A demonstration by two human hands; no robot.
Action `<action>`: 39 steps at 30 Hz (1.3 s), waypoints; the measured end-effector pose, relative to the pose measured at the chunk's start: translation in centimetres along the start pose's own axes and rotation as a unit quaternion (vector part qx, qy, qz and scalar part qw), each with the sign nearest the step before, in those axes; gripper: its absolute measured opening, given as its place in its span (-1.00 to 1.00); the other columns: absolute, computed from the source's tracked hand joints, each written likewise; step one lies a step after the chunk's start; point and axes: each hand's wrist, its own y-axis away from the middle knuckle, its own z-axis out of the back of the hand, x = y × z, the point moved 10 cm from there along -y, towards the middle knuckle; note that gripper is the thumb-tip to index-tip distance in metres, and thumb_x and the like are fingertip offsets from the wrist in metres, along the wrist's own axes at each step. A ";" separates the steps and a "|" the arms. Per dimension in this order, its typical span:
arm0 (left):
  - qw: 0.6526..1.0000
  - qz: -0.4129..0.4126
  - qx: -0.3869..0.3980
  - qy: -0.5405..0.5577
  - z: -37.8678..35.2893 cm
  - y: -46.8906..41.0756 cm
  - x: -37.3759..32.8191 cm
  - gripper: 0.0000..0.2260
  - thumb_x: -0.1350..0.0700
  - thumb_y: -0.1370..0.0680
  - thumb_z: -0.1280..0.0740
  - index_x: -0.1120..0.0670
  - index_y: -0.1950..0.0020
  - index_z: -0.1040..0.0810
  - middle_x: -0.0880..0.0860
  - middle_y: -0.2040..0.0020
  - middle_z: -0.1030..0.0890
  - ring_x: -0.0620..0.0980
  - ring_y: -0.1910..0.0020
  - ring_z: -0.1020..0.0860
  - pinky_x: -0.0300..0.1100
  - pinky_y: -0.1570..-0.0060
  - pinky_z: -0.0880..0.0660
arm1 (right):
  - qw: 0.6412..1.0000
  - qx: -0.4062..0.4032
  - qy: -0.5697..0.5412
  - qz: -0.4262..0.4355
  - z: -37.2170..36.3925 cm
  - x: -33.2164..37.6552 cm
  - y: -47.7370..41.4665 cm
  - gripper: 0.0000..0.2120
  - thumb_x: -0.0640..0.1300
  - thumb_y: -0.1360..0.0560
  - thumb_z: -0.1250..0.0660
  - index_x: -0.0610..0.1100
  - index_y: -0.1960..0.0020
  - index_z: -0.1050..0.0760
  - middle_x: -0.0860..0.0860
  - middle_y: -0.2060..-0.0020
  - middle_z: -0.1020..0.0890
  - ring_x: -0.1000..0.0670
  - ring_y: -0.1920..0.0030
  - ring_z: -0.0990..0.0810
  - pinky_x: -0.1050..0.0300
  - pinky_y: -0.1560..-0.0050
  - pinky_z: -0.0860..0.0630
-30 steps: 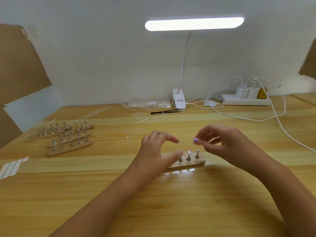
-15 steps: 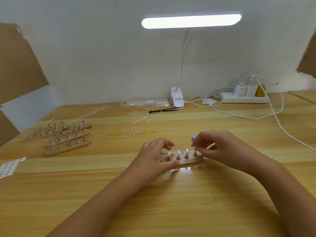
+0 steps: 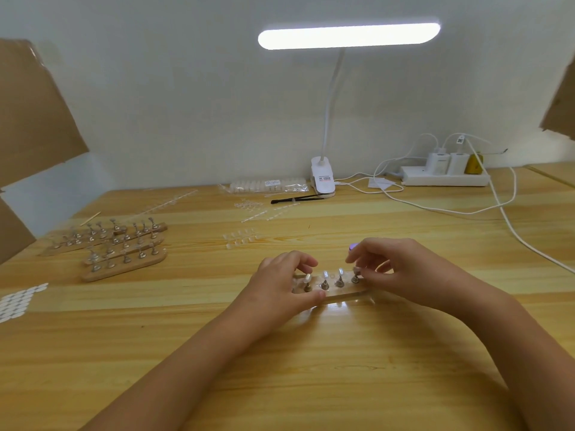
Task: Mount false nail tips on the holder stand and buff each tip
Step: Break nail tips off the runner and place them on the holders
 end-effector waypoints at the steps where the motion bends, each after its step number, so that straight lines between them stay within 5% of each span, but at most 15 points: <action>1: 1.000 0.000 0.000 0.002 0.0 0.0 0.0 -0.62 -0.09 -0.51 -0.44 -0.19 -0.28 -0.42 -0.25 -0.16 -0.49 -0.19 -0.28 -0.32 -0.22 -0.20 -0.38 | 1.000 -0.002 -0.008 -0.004 0.1 -0.1 0.0 -0.82 -0.17 -0.53 -0.39 0.09 -0.05 -0.57 0.15 0.12 -0.64 0.21 0.05 -0.60 0.18 -0.06 -0.56; 10: 1.000 -0.003 0.001 0.002 0.2 0.0 0.0 -0.61 -0.10 -0.50 -0.44 -0.20 -0.29 -0.41 -0.26 -0.16 -0.47 -0.20 -0.27 -0.32 -0.23 -0.20 -0.39 | 0.999 -0.036 0.029 -0.023 0.7 -0.3 -0.1 -0.88 -0.09 -0.50 -0.44 0.07 0.15 -0.52 0.15 0.17 -0.64 0.20 0.10 -0.60 0.05 -0.04 -0.57; 22: 1.000 -0.002 0.018 -0.001 0.7 -0.3 0.4 -0.61 -0.13 -0.47 -0.47 -0.26 -0.22 -0.40 -0.31 -0.12 -0.44 -0.20 -0.24 -0.37 -0.21 -0.21 -0.41 | 0.998 -0.035 -0.002 -0.051 0.3 -0.6 -0.3 -0.88 -0.16 -0.49 -0.44 -0.05 0.17 -0.52 0.09 0.20 -0.65 0.15 0.14 -0.61 0.17 -0.01 -0.55; 26: 0.998 0.025 0.063 0.000 2.9 -0.5 1.8 -0.68 -0.14 -0.42 -0.51 -0.24 -0.10 -0.51 -0.26 -0.09 -0.51 -0.30 -0.09 -0.45 -0.33 0.02 -0.42 | 0.997 -0.035 -0.021 -0.067 0.0 -1.0 -0.4 -0.86 -0.15 -0.50 -0.42 -0.04 0.18 -0.49 0.10 0.19 -0.66 0.18 0.12 -0.61 0.16 0.00 -0.57; 30: 0.992 0.052 0.117 0.009 3.1 -0.2 3.5 -0.74 -0.08 -0.38 -0.57 -0.18 0.00 -0.60 -0.18 0.00 -0.61 -0.33 0.09 -0.52 -0.19 -0.10 -0.53 | 0.995 -0.037 -0.044 -0.079 -0.2 -1.5 -0.5 -0.87 -0.13 -0.50 -0.42 -0.04 0.18 -0.49 0.10 0.19 -0.67 0.15 0.10 -0.63 0.13 0.01 -0.56; 34: 0.991 0.053 0.122 0.033 2.6 -0.2 3.9 -0.76 -0.01 -0.39 -0.58 -0.15 0.02 -0.61 -0.30 0.22 -0.60 -0.34 0.25 -0.50 -0.15 -0.04 -0.54 | 0.991 -0.075 -0.084 -0.073 1.1 -2.1 -0.6 -0.87 0.00 -0.54 -0.36 -0.04 0.13 -0.52 0.14 0.24 -0.67 0.18 0.21 -0.60 0.15 0.11 -0.51; 39: 0.992 0.032 0.113 0.051 2.5 -0.4 3.5 -0.79 0.04 -0.40 -0.57 -0.19 0.07 -0.62 -0.27 0.16 -0.62 -0.30 0.15 -0.55 -0.24 -0.03 -0.52 | 0.984 -0.164 0.006 -0.070 3.0 -4.3 -1.0 -0.90 -0.16 -0.55 -0.35 -0.02 -0.05 -0.54 0.12 0.02 -0.61 0.07 -0.05 -0.54 0.11 -0.05 -0.47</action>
